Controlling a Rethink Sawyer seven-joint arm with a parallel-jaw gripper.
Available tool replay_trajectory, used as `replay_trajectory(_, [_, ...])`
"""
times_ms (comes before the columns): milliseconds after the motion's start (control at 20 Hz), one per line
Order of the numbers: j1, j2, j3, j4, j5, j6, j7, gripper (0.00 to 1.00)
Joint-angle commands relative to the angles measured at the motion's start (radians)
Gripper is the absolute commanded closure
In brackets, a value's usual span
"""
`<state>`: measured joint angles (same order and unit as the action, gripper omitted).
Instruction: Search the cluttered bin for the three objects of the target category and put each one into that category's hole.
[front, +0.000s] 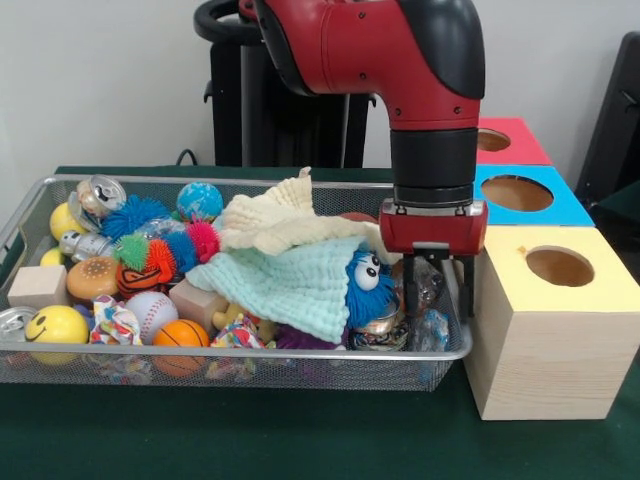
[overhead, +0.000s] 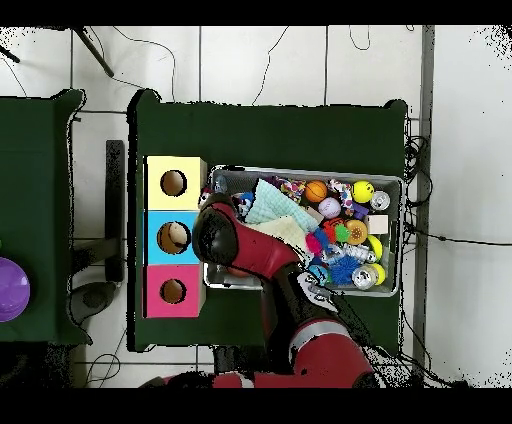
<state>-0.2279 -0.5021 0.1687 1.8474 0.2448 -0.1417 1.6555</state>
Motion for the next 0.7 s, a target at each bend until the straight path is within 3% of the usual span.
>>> replay_trajectory(50, [-0.028, 0.066, 0.108, 0.065, -0.054, -0.055, 0.241, 0.0])
replay_trajectory(700, [-0.13, 0.064, 0.156, 0.07, -0.141, -0.002, 0.189, 0.0])
